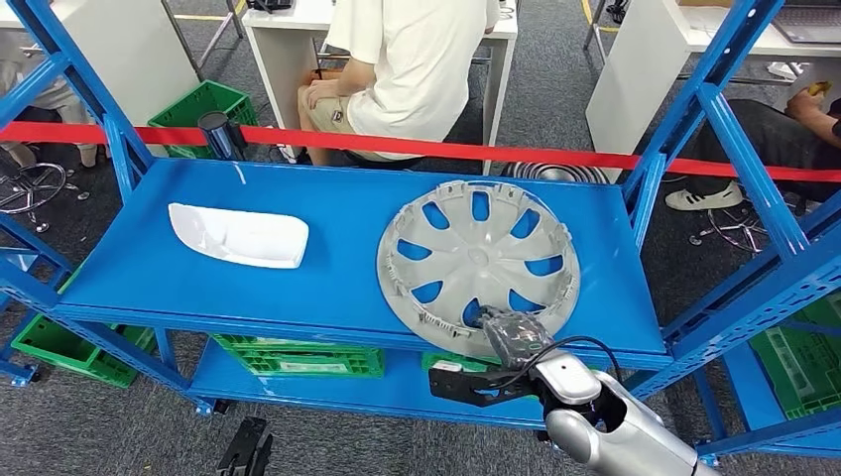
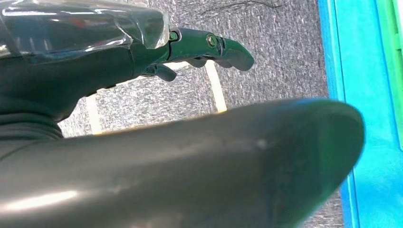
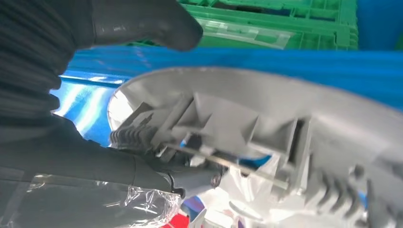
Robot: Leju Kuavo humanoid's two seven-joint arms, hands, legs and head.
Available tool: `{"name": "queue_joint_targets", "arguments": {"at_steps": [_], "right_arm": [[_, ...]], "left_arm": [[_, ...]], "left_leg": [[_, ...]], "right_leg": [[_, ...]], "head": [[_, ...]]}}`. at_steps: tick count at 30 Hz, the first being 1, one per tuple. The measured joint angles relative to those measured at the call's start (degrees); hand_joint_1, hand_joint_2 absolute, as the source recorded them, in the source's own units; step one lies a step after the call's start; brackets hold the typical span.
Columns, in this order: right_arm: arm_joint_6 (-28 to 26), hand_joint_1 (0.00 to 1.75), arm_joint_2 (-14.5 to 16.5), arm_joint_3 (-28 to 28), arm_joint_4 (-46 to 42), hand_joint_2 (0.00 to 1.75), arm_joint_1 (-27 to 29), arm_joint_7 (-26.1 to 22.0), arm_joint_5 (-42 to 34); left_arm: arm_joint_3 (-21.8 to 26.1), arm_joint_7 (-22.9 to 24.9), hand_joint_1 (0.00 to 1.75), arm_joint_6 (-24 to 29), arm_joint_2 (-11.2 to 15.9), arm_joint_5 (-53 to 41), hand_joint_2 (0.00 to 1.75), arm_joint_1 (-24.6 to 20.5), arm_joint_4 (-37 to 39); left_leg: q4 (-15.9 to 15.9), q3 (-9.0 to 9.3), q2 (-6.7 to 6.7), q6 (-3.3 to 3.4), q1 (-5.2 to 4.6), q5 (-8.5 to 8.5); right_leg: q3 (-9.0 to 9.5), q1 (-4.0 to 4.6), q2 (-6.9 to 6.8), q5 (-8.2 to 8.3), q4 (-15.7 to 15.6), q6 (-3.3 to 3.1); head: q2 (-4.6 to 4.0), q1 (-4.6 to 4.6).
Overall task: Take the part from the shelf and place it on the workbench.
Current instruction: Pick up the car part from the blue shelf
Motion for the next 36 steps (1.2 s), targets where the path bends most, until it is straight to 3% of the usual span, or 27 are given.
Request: {"name": "queue_joint_targets", "arguments": {"at_steps": [1, 3, 6, 7, 8, 10, 12, 13, 14, 16, 17, 18, 22, 24, 26, 27, 28, 29, 31, 33, 36], "right_arm": [[-0.2, 1.75, 0.13, -0.21, 0.02, 1.75, -0.01, -0.1, 0.03], [-0.64, 1.75, 0.41, -0.61, 0.03, 1.75, 0.05, -0.46, 0.25], [-1.17, 1.75, 0.94, -1.07, 0.03, 1.75, 0.31, -0.83, 0.91], [-1.31, 1.75, 1.17, -1.25, 0.03, 1.75, 0.43, -0.84, 1.07], [-1.41, 1.75, 1.4, -1.43, 0.03, 1.75, 0.58, -0.84, 1.15], [-1.48, 1.75, 1.77, -1.83, 0.03, 1.75, 0.96, -0.84, 1.26], [-1.55, 1.75, 1.98, -2.2, 0.03, 1.75, 1.26, -0.83, 1.4], [-1.59, 1.75, 2.05, -2.37, 0.03, 1.75, 1.36, -0.83, 1.46], [-1.61, 1.75, 2.12, -2.53, 0.03, 1.75, 1.42, -0.82, 1.52], [-1.65, 1.75, 2.27, -2.87, 0.02, 1.75, 1.54, -0.83, 1.6], [-1.68, 1.75, 2.32, -3.07, 0.01, 1.75, 1.63, -0.83, 1.64], [-1.77, 1.75, 2.35, -3.27, 0.0, 1.75, 1.75, -0.84, 1.7], [-2.53, 1.75, 2.33, -4.39, -0.39, 1.75, 2.62, -0.83, 2.17], [-3.02, 1.75, 2.26, -5.0, -0.7, 1.75, 3.35, -0.84, 2.49], [-3.46, 1.75, 2.24, -5.46, -1.1, 1.75, 4.1, -0.84, 2.73], [-3.61, 1.75, 2.23, -5.66, -1.3, 1.75, 4.39, -0.84, 2.8], [-3.76, 1.75, 2.23, -5.87, -1.53, 1.75, 4.62, -0.87, 2.92], [-3.96, 1.75, 2.23, -6.08, -1.81, 1.75, 4.82, -0.94, 3.12], [-4.6, 1.75, 2.25, -6.52, -2.55, 1.75, 5.15, -1.21, 3.79], [-5.64, 1.75, 2.38, -7.07, -3.7, 1.75, 5.51, -1.68, 4.49], [-7.42, 1.75, 2.77, -8.46, -6.3, 1.75, 6.2, -2.63, 4.8]], "left_arm": [[0.0, -0.07, 0.0, -0.02, -0.02, 0.0, 0.0, -0.01, -0.01], [0.0, -0.25, 0.0, -0.04, 0.01, -0.01, 0.0, -0.02, -0.01], [-0.01, -0.45, 0.0, -0.1, 0.11, -0.01, 0.0, 0.04, -0.01], [-0.02, -0.51, 0.0, -0.12, 0.13, -0.01, 0.0, 0.07, -0.01], [-0.03, -0.56, 0.0, -0.13, 0.17, 0.01, 0.0, 0.1, -0.01], [-0.04, -0.62, 0.0, -0.12, 0.24, 0.03, 0.0, 0.21, -0.01], [-0.05, -0.7, 0.0, -0.11, 0.27, 0.04, 0.0, 0.4, -0.01], [-0.05, -0.75, 0.0, -0.11, 0.28, 0.04, 0.0, 0.47, -0.01], [-0.06, -0.8, 0.0, -0.1, 0.31, 0.04, 0.0, 0.5, -0.01], [-0.07, -0.89, 0.0, -0.07, 0.38, 0.05, 0.0, 0.44, -0.01], [-0.07, -0.95, 0.0, -0.05, 0.41, 0.05, 0.0, 0.42, -0.01], [-0.07, -0.98, 0.0, -0.04, 0.43, 0.06, 0.0, 0.42, -0.01], [-0.07, -1.05, 0.0, -0.45, 0.4, 0.04, 0.0, 0.38, -0.1], [-0.08, -1.08, 0.0, -1.03, 0.33, 0.03, 0.0, 0.32, -0.2], [-0.08, -1.1, 0.0, -1.44, 0.31, 0.02, 0.0, 0.38, -0.22], [-0.09, -1.1, 0.0, -1.55, 0.3, 0.02, 0.0, 0.44, -0.22], [-0.1, -1.11, 0.0, -1.67, 0.29, 0.03, 0.0, 0.48, -0.22], [-0.11, -1.17, 0.0, -1.8, 0.28, 0.03, 0.0, 0.5, -0.23], [-0.13, -1.38, 0.0, -2.05, 0.23, 0.08, 0.0, 0.51, -0.27], [-0.13, -1.74, 0.0, -2.19, 0.19, 0.16, 0.0, 0.56, -0.29], [-0.14, -2.43, 0.0, -2.46, 0.2, 0.27, 0.0, 0.87, -0.29]], "left_leg": [[0.35, -0.07, -0.04, -0.33, -0.09, -0.21], [0.9, -0.26, -0.1, -1.03, -0.26, -0.53], [1.41, -0.5, -0.18, -1.97, 0.01, -0.84], [2.57, -0.99, -0.21, -2.31, 0.15, -1.72], [4.88, -1.98, -0.24, -2.65, 0.29, -3.23], [12.59, -5.37, -0.25, -3.27, 0.51, -7.28], [18.33, -7.98, -0.25, -3.57, 0.65, -9.03], [17.88, -7.74, -0.25, -3.56, 0.7, -8.15], [15.07, -6.38, -0.25, -3.44, 0.75, -6.33], [6.54, -2.2, -0.28, -3.0, 0.72, -2.47], [3.54, -0.81, -0.3, -2.75, 0.62, -1.5], [1.93, -0.14, -0.31, -2.5, 0.46, -1.2], [0.68, -0.06, -0.22, -0.99, 0.26, -0.67], [0.12, -0.06, -0.16, -0.28, 0.42, -0.17], [0.13, -0.36, -0.19, -0.06, 0.27, -0.06], [0.17, -0.45, -0.2, -0.03, 0.19, -0.04], [0.25, -0.5, -0.24, -0.04, 0.15, -0.04], [0.38, -0.51, -0.31, -0.11, 0.14, -0.09], [0.98, -0.67, -0.49, -0.5, 0.07, -0.36], [1.72, -1.16, -0.57, -1.07, -0.19, -0.69], [2.13, -1.73, -0.58, -1.74, -0.16, -0.79]], "right_leg": [[1.97, -0.05, -0.07, 1.27, -3.87, 0.11], [3.79, 0.08, -0.15, 2.32, -7.57, -0.57], [3.93, 0.06, -0.11, 2.64, -7.72, -1.89], [4.03, -0.11, -0.12, 2.77, -7.79, -2.22], [4.12, -0.3, -0.14, 2.89, -7.85, -2.45], [4.04, -0.27, -0.17, 2.94, -7.81, -2.64], [4.02, -0.23, -0.17, 2.93, -7.78, -2.63], [4.06, -0.23, -0.13, 2.93, -7.77, -2.61], [4.13, -0.23, -0.07, 2.92, -7.77, -2.6], [4.21, -0.07, 0.09, 2.91, -7.75, -2.54], [4.12, 0.08, 0.16, 2.93, -7.73, -2.41], [3.97, 0.21, 0.2, 2.98, -7.72, -2.23], [3.07, 0.14, 0.2, 2.63, -7.0, -1.26], [0.46, 0.13, 0.16, 0.06, -1.84, -1.72], [-3.42, 0.14, 0.16, -3.05, 6.22, -2.15], [-4.69, 0.12, 0.15, -3.79, 8.88, -2.02], [-4.77, 0.08, 0.14, -3.53, 9.14, -1.62], [-3.65, 0.03, 0.11, -2.4, 6.91, -1.07], [0.48, -0.02, -0.03, 0.63, -1.37, -0.27], [2.78, 0.06, -0.12, 2.17, -6.26, -0.6], [2.69, 0.08, -0.07, 2.51, -6.62, -1.45]], "head": [[0.0, -0.01], [0.0, -0.07], [0.0, -0.11], [0.0, -0.16], [0.0, -0.21], [0.0, -0.31], [0.0, -0.31], [0.0, -0.31], [0.0, -0.31], [0.0, -0.29], [0.0, -0.27], [0.0, -0.27], [0.0, -0.22], [0.0, -0.13], [0.0, -0.08], [0.0, -0.08], [0.0, -0.08], [0.0, -0.08], [0.0, -0.07], [0.0, -0.11], [0.0, -0.14]]}}
